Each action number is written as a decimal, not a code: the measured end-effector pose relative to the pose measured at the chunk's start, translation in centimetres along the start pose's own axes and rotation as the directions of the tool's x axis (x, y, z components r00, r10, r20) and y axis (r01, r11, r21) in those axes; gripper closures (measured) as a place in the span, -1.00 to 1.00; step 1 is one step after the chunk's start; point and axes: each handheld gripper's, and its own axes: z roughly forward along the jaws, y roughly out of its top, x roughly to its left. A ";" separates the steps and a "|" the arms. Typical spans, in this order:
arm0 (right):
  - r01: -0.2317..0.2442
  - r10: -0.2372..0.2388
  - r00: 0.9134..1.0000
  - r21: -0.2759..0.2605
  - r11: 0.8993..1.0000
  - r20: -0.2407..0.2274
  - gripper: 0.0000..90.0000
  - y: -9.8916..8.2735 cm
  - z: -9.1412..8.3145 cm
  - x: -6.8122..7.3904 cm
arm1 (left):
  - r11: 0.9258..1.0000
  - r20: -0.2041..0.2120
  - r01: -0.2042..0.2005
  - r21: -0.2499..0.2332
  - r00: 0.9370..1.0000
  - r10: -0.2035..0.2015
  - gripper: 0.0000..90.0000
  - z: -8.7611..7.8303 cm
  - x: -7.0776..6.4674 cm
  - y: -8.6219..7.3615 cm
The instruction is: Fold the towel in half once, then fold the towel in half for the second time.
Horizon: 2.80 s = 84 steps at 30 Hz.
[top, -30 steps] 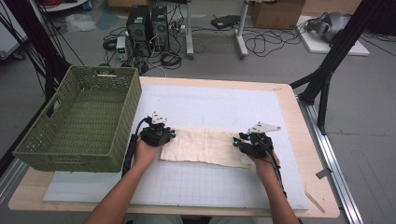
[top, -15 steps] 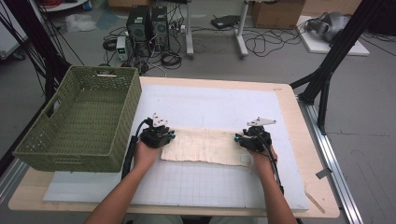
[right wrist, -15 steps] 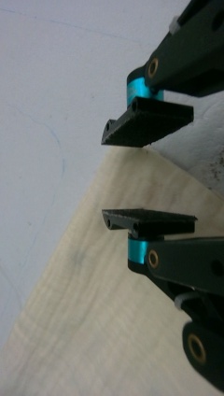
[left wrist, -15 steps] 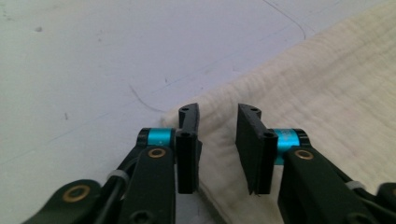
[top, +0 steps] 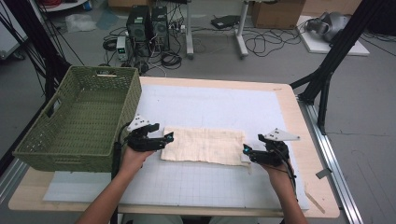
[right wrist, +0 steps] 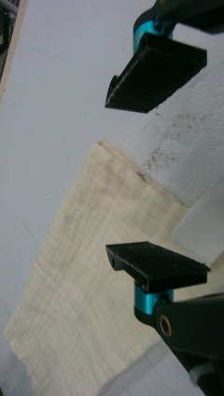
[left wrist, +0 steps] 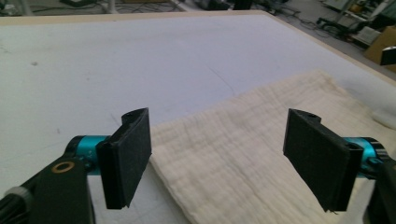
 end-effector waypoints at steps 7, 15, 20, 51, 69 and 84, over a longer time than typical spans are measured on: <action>-0.014 0.015 0.999 -0.012 1.000 0.030 -0.73 -1.7 -2.0 0.1 | 1.000 0.010 -0.028 -0.011 1.000 0.028 -0.52 -1.1 -0.2 -0.5; -0.009 0.014 0.996 -0.056 0.998 0.088 -0.73 -2.5 -4.1 0.2 | 0.999 0.005 -0.028 -0.024 1.000 0.029 -0.53 -1.6 -0.4 -1.1; 0.000 0.007 0.993 -0.056 0.998 0.114 -0.73 -2.5 -4.2 0.1 | 0.999 0.019 -0.028 -0.044 0.999 0.029 -0.51 -2.1 -0.5 -1.2; -0.009 0.012 0.995 -0.030 1.000 0.098 -0.73 -2.4 -2.4 -0.1 | 0.999 0.019 -0.010 -0.035 1.000 0.010 -0.49 -2.3 -0.1 -1.7; 0.002 -0.001 0.998 -0.010 1.000 0.061 -0.71 -2.7 -2.1 -0.6 | 0.998 0.018 0.027 -0.052 1.000 -0.026 -0.49 -0.6 0.1 -0.1; -0.008 0.009 0.999 -0.017 1.000 0.047 -0.71 -2.6 -1.8 -0.9 | 0.984 -0.077 -0.002 0.176 0.997 0.016 -0.32 6.1 2.5 1.7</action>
